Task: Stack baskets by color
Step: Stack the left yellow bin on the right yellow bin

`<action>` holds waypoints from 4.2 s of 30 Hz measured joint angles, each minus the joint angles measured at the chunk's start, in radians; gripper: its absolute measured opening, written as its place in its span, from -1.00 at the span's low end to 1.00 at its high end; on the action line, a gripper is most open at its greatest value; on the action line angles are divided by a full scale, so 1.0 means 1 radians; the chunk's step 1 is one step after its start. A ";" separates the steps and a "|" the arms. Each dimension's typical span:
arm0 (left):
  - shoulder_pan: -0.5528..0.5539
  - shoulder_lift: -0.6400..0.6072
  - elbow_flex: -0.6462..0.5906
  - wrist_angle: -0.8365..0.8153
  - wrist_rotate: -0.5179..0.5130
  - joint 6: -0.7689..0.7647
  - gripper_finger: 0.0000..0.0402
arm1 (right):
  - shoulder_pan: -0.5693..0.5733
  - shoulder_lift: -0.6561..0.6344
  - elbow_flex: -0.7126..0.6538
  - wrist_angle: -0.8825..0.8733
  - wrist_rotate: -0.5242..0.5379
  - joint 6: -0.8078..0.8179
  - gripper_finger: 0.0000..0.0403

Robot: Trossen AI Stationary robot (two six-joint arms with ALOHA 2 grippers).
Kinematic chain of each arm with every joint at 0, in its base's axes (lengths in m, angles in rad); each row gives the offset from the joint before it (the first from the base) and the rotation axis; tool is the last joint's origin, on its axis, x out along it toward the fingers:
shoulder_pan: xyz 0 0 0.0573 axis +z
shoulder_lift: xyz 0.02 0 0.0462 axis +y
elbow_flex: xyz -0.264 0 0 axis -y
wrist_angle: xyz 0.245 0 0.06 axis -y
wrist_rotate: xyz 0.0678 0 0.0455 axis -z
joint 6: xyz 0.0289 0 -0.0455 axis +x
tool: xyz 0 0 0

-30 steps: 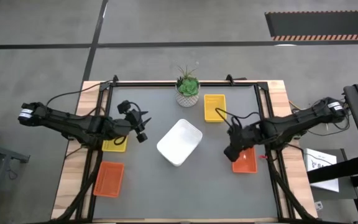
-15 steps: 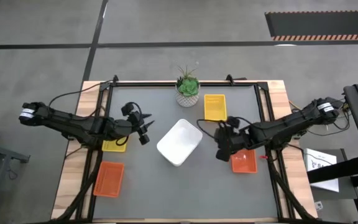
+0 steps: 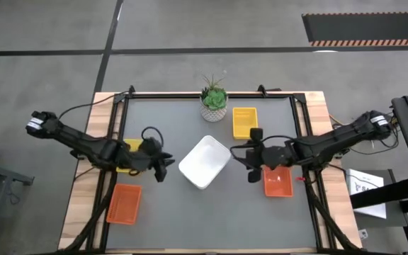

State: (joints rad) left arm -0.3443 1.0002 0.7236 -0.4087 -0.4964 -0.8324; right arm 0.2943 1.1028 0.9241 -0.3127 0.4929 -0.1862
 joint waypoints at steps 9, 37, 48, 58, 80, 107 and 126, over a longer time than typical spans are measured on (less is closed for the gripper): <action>-0.023 0.195 0.192 -0.859 0.183 -0.550 -0.60 | 0.000 -0.056 -0.007 0.010 -0.005 -0.041 -0.16; 0.052 0.200 -0.070 -0.620 0.221 -0.597 -0.11 | 0.000 -0.055 -0.069 0.087 -0.004 -0.087 -0.16; 0.052 0.264 -0.023 -0.620 0.100 -0.428 -0.95 | 0.000 -0.055 -0.077 0.087 -0.021 -0.051 -0.16; 0.047 0.195 0.301 -0.684 0.059 0.115 -0.99 | 0.000 -0.055 -0.112 0.139 -0.134 0.027 -0.16; 0.029 0.067 0.301 0.011 0.788 1.425 -1.00 | -0.091 -0.054 -0.112 0.579 -0.588 -0.328 0.03; 0.064 0.267 0.264 0.189 0.709 1.317 -1.00 | -0.264 0.322 0.476 -0.085 -1.193 -0.418 -0.11; 0.123 0.262 0.260 0.228 0.570 1.256 -1.00 | -0.138 0.328 0.608 -0.277 -0.812 -0.219 -0.16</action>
State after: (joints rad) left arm -0.2212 1.2619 0.9840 -0.1807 0.0740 0.4235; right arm 0.1567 1.4305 1.5325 -0.5898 -0.3190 -0.4053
